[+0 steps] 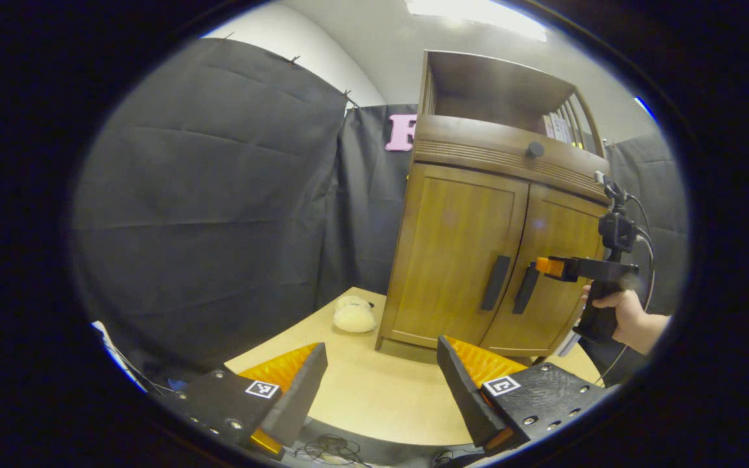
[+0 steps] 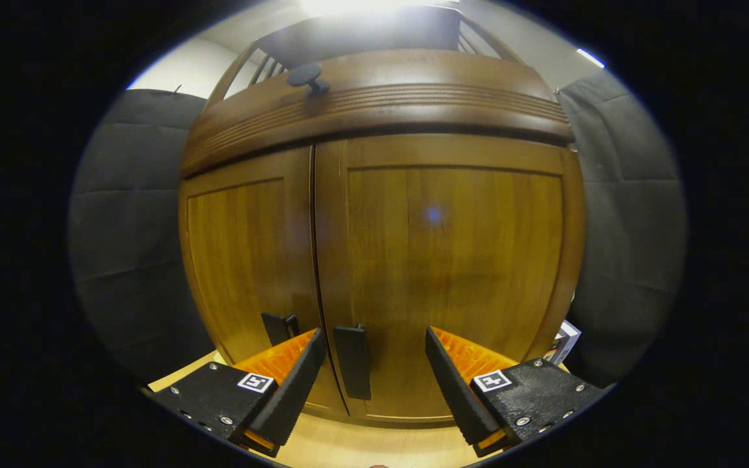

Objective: Open the right door of the double-door shoe cabinet with the right hand, and open the left door with the left hand.

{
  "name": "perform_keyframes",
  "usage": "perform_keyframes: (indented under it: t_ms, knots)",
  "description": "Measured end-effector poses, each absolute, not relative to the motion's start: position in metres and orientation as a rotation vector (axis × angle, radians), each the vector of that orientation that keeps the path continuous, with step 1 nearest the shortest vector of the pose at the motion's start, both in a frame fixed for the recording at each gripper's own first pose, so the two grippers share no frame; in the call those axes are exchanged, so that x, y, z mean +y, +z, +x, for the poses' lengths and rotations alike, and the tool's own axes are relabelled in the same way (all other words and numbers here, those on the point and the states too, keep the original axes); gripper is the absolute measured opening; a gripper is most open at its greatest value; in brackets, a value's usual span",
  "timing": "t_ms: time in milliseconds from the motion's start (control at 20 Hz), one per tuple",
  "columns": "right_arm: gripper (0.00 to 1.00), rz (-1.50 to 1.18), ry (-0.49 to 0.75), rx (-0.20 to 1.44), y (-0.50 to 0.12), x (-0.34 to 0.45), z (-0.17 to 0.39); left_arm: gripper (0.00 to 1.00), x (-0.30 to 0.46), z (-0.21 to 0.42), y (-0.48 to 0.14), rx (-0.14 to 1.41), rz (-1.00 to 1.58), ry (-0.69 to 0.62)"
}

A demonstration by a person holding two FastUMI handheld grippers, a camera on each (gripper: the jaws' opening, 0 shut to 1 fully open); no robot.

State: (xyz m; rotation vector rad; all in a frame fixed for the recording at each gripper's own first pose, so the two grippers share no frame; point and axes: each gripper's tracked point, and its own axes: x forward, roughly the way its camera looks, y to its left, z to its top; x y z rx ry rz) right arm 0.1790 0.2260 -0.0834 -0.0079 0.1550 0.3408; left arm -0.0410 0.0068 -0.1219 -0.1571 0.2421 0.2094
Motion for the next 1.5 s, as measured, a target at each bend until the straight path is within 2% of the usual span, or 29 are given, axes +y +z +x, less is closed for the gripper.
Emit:
perform_keyframes:
  t_ms: [150, 400, 600, 750, 850, 1150, 1500]
  knots:
    - [0.96, -0.016, 0.347, 0.183, -0.1, 0.235, 0.191, 0.97, 0.004, -0.024, -0.119, 0.238, -0.155, 0.225]
    - [0.95, -0.039, 0.345, 0.222, -0.123, 0.248, 0.209, 1.0, 0.002, -0.017, -0.116, 0.227, -0.165, 0.245]
    - [0.84, -0.023, 0.335, 0.249, -0.117, 0.264, 0.204, 1.0, -0.006, -0.022, -0.121, 0.248, -0.12, 0.243]
    - [0.55, -0.006, 0.371, 0.262, -0.115, 0.281, 0.198, 0.97, -0.013, -0.031, -0.126, 0.279, -0.095, 0.235]
    - [0.36, -0.01, 0.372, 0.257, -0.117, 0.282, 0.2, 1.0, -0.016, -0.034, -0.126, 0.288, -0.055, 0.229]
    - [0.29, 0.002, 0.412, 0.277, -0.11, 0.283, 0.195, 1.0, -0.037, -0.026, -0.125, 0.273, -0.105, 0.162]
    - [0.3, -0.004, 0.446, 0.291, -0.089, 0.279, 0.185, 1.0, -0.041, -0.02, -0.122, 0.273, -0.082, 0.093]
